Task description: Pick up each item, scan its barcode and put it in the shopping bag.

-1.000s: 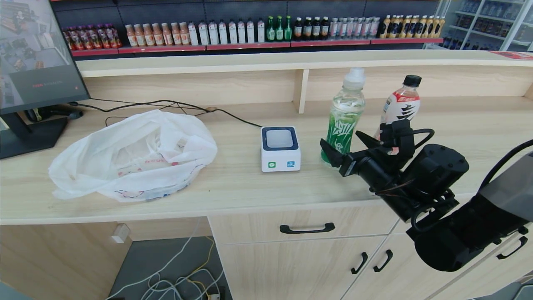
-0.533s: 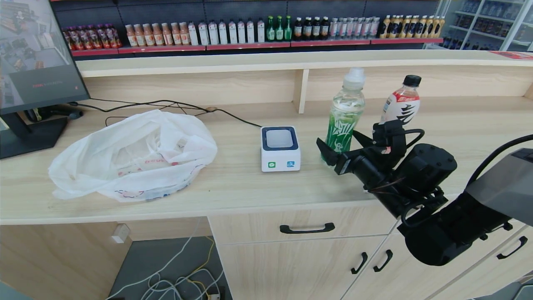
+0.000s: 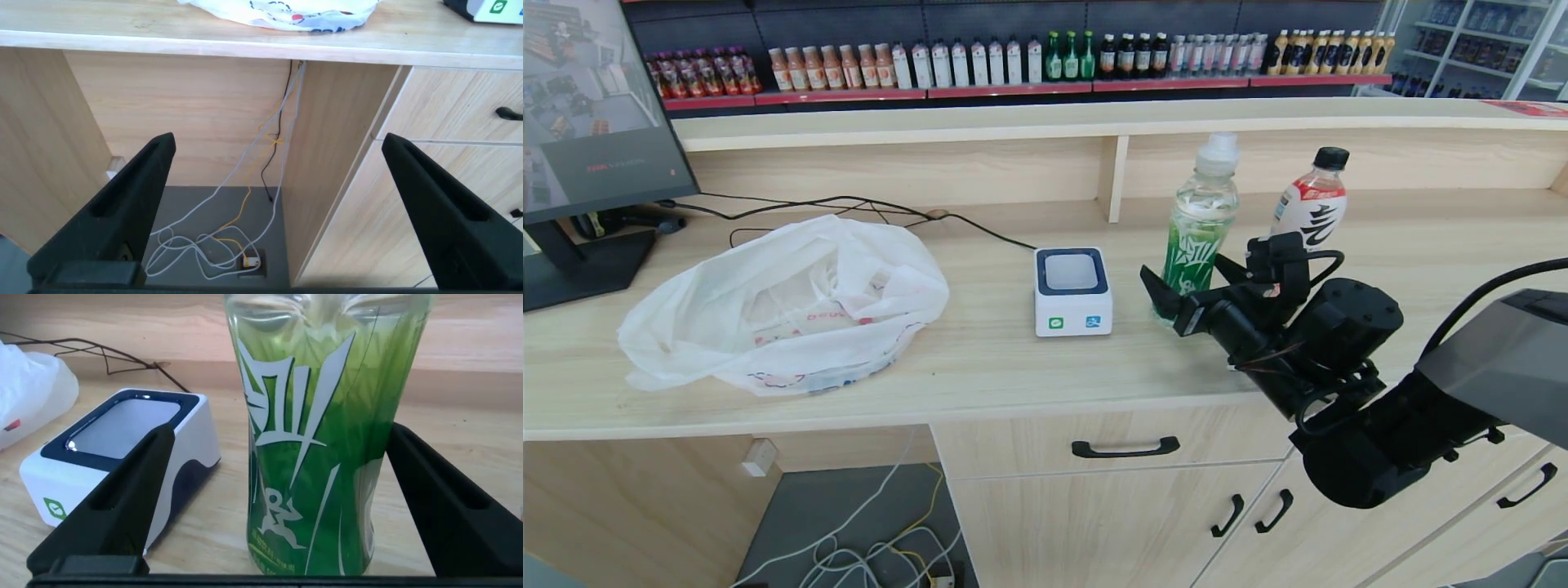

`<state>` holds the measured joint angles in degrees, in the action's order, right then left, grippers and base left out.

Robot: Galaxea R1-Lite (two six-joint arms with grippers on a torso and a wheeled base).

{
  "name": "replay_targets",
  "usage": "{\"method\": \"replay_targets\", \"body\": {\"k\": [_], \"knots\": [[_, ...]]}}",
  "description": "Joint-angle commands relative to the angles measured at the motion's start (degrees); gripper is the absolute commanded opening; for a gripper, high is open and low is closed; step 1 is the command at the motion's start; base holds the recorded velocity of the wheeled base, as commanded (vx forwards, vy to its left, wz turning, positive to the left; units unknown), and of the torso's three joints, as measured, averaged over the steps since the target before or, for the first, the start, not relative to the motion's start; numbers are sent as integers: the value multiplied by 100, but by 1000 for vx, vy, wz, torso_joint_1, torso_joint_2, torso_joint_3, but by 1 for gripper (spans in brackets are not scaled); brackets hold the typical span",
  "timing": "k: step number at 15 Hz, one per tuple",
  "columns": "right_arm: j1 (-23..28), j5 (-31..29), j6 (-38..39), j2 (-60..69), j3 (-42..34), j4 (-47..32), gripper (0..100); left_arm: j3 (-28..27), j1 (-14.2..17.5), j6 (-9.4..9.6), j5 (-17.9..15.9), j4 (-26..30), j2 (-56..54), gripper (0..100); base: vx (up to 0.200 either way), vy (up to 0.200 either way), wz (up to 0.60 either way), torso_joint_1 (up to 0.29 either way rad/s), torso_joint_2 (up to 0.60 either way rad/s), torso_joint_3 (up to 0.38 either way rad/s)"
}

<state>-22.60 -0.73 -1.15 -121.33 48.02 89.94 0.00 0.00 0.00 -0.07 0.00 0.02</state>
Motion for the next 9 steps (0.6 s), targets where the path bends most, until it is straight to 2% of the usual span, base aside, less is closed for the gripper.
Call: {"method": "replay_targets", "body": {"k": [1,9], "knots": [[72,20,0,-48,50,6,100,0,0,0,-1,0,-2,100,0,0,0,0,0,0],[72,47,-17,-22,419,-144,100,0,0,0,-1,0,-2,100,0,0,0,0,0,0]]}}
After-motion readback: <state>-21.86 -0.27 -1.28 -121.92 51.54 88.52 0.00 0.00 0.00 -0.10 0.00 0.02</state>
